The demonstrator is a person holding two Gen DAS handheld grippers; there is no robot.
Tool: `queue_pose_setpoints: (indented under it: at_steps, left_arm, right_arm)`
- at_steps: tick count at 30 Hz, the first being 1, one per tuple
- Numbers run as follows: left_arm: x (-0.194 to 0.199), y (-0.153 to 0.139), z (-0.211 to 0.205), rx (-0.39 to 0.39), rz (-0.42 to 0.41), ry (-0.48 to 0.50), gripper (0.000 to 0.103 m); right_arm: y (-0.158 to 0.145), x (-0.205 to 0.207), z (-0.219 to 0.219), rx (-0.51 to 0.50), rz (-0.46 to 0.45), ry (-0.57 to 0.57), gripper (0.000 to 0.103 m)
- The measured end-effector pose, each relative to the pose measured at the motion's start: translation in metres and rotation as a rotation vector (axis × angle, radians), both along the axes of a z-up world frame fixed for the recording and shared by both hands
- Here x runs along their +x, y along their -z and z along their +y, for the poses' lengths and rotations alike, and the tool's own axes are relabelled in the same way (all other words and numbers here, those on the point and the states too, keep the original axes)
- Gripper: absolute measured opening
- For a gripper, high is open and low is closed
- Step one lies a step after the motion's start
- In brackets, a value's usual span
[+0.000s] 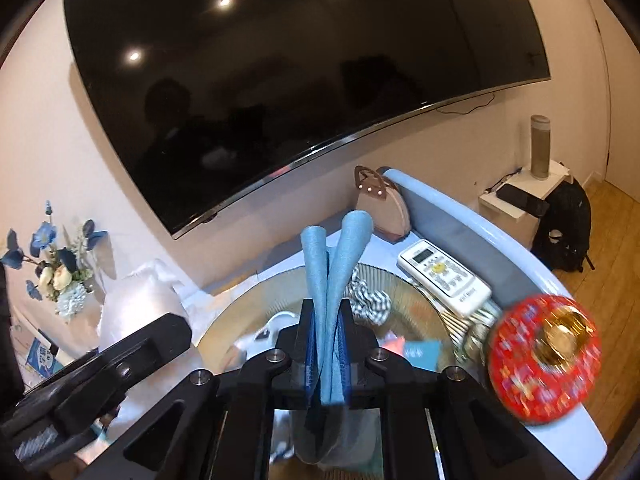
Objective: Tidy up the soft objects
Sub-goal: 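Open both grippers over the glass bowl to drop the items, then return both grippers to the cleared table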
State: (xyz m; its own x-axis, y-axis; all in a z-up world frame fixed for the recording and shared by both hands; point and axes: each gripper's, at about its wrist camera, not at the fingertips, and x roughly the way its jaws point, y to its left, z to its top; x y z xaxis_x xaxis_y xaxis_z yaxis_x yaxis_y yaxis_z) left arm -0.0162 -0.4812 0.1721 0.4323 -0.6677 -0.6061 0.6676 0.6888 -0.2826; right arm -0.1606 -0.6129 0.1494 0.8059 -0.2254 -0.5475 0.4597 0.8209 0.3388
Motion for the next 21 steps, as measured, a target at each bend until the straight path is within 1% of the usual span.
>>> queue_pose_setpoints:
  at_steps: [1, 2, 3, 4, 5, 8, 11, 13, 14, 15, 17, 19, 21]
  left_arm:
    - [0.005, 0.001, 0.0, 0.004, 0.007, -0.011, 0.075]
    - [0.011, 0.003, 0.002, -0.001, 0.028, -0.023, 0.095]
    - [0.013, 0.004, 0.007, -0.021, 0.042, -0.034, 0.098]
    - [0.013, 0.006, 0.015, -0.049, 0.06, -0.042, 0.098]
    - [0.014, 0.006, 0.019, -0.062, 0.077, -0.036, 0.098]
    - [0.0, 0.007, 0.036, -0.099, 0.102, 0.034, 0.098]
    - [-0.025, 0.002, 0.055, -0.116, 0.082, 0.071, 0.098]
    - [-0.044, -0.005, 0.07, -0.13, 0.053, 0.095, 0.098]
    - [-0.053, -0.011, 0.077, -0.132, 0.033, 0.103, 0.098]
    - [-0.063, -0.017, 0.086, -0.132, 0.01, 0.105, 0.098]
    - [-0.08, -0.027, 0.102, -0.118, -0.047, 0.104, 0.098]
    - [-0.095, -0.029, 0.112, -0.066, -0.072, 0.117, 0.098]
    - [-0.11, -0.022, 0.122, -0.021, -0.069, 0.15, 0.097]
  right_arm:
    - [0.002, 0.006, -0.002, 0.011, 0.011, -0.013, 0.023]
    - [0.005, 0.012, -0.006, 0.032, 0.028, -0.024, 0.031]
    - [0.008, 0.013, -0.008, 0.039, 0.036, -0.029, 0.04]
    - [0.011, 0.013, -0.007, 0.038, 0.047, -0.038, 0.047]
    - [0.012, 0.011, -0.007, 0.036, 0.051, -0.039, 0.057]
    - [0.013, -0.009, 0.001, 0.038, 0.029, -0.021, 0.058]
    - [0.007, -0.035, 0.01, 0.051, -0.006, -0.014, 0.059]
    - [0.0, -0.053, 0.021, 0.046, -0.03, -0.009, 0.063]
    - [-0.003, -0.059, 0.027, 0.044, -0.036, -0.013, 0.069]
    - [-0.006, -0.066, 0.033, 0.044, -0.042, -0.019, 0.078]
    - [-0.012, -0.079, 0.049, 0.039, -0.052, -0.024, 0.088]
    - [-0.014, -0.094, 0.068, 0.038, -0.055, -0.013, 0.089]
    - [-0.008, -0.101, 0.083, 0.049, -0.015, -0.005, 0.089]
